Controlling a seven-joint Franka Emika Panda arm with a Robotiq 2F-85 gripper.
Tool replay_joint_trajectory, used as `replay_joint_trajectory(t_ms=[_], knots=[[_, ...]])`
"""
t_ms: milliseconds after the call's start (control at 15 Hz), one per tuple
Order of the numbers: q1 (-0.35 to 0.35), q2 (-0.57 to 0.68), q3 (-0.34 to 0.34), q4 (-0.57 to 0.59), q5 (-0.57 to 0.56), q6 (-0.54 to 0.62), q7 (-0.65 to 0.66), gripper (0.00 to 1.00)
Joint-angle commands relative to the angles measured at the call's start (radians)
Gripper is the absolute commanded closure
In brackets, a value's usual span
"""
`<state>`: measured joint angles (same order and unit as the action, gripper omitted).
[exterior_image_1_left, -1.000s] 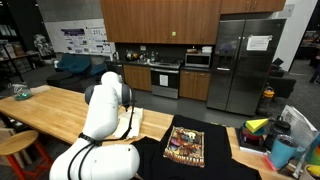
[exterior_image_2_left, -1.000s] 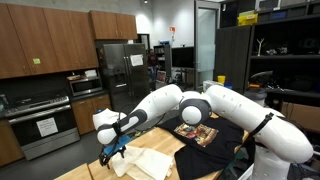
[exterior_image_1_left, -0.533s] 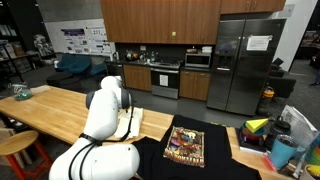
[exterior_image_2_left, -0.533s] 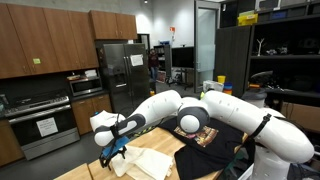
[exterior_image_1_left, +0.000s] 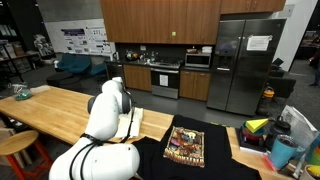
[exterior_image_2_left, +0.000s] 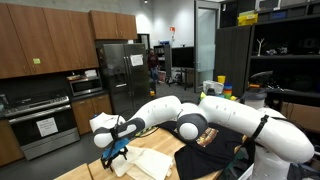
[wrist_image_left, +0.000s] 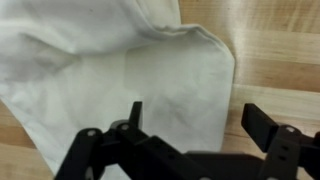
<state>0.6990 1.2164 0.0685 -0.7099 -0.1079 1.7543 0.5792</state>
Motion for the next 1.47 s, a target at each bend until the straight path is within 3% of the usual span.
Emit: replay_joint_trajectory(t_ms=[0,67,133,267,800,1400], knots=[[0.008,0.041,-0.009,0.08,-0.003,-0.056,0.023,0.01],[0.008,0.046,-0.009,0.089,-0.003,-0.063,0.024,0.08],[0.009,0.049,-0.008,0.095,-0.002,-0.068,0.026,0.26],[0.009,0.054,-0.008,0.105,-0.004,-0.079,0.03,0.33],[0.008,0.059,-0.007,0.13,-0.004,-0.104,0.031,0.97],[0.005,0.048,-0.01,0.137,-0.008,-0.118,0.028,1.0]])
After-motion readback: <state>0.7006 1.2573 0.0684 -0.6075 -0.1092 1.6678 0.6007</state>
